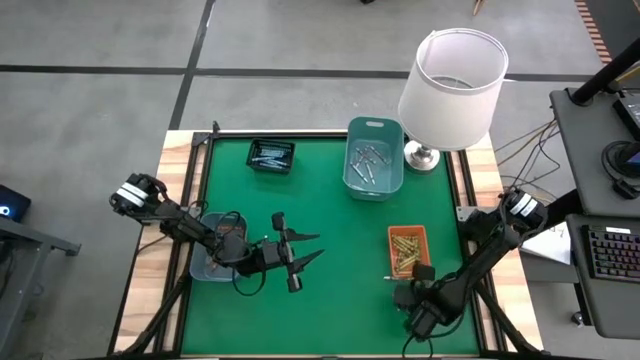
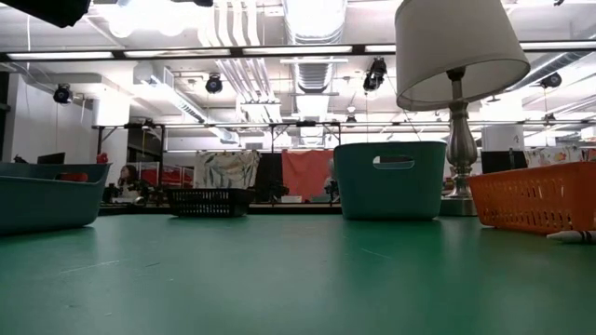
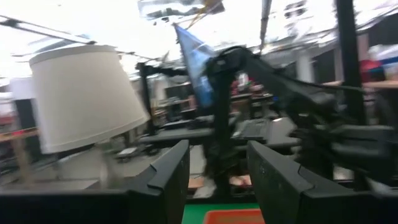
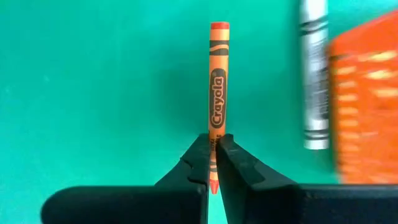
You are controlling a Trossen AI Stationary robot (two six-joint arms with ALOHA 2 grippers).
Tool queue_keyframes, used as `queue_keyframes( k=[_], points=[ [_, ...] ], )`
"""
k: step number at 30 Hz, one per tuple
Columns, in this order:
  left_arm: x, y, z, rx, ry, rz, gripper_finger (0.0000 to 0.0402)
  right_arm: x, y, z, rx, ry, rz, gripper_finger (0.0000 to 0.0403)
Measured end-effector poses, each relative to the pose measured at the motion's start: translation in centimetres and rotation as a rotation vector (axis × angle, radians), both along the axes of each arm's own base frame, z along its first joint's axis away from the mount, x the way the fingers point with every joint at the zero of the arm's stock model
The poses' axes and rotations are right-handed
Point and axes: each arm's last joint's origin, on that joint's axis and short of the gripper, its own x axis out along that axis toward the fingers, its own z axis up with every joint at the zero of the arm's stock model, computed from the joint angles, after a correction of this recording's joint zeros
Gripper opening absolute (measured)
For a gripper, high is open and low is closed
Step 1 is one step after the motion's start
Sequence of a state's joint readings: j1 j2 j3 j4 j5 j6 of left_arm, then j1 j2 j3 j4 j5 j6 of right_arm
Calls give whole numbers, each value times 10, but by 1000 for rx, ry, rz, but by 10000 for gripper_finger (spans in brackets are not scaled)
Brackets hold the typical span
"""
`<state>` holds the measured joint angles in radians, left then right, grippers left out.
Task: Sort crayons
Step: Put the orange crayon into the blue bin
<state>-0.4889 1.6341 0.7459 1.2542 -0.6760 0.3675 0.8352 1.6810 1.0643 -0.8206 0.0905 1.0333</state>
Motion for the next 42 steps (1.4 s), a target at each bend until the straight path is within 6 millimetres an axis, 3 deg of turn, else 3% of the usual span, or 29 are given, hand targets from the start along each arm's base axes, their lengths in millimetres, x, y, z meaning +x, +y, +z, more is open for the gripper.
queue_keyframes(
  k=[6,11,16,21,27,35,42],
  points=[
    [0,-3,0,19,-10,-93,143,1,4,12,5,-123,-12,12],
    [2,-6,-4,67,13,-192,143,9,7,26,19,-326,-14,12],
    [1,-11,-4,123,-3,-346,143,24,14,50,10,-656,18,12],
    [2,-12,-5,132,5,-362,143,44,17,75,-43,-952,74,12],
    [3,-12,-10,145,53,-367,143,69,11,100,-103,-1184,150,12],
    [2,-14,-9,139,40,-449,143,100,-21,107,-126,-1227,178,12],
    [3,-13,-9,141,40,-444,143,112,-39,109,-207,-1243,205,12]
  ],
)
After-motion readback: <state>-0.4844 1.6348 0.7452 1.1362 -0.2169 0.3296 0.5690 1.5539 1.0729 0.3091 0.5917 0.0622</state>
